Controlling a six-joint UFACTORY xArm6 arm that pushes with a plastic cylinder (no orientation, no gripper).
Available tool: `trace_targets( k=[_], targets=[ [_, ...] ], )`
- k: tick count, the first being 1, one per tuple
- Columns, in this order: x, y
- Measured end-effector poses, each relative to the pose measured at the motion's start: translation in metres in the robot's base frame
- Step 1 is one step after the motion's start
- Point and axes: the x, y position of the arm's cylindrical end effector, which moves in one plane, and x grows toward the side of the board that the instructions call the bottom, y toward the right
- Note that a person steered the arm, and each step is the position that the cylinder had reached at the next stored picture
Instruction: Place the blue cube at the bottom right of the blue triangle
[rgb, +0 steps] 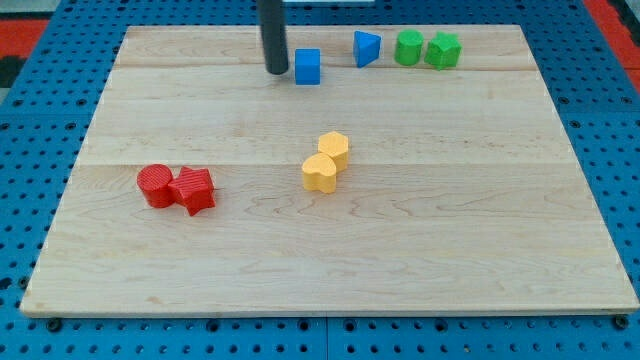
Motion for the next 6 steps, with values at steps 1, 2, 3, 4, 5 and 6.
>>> trace_targets(
  k=[1,2,3,4,5,6],
  targets=[
    [0.007,0.066],
    [0.007,0.107],
    [0.008,0.107],
    [0.008,0.108],
    [0.008,0.111],
    [0.023,0.111]
  ],
)
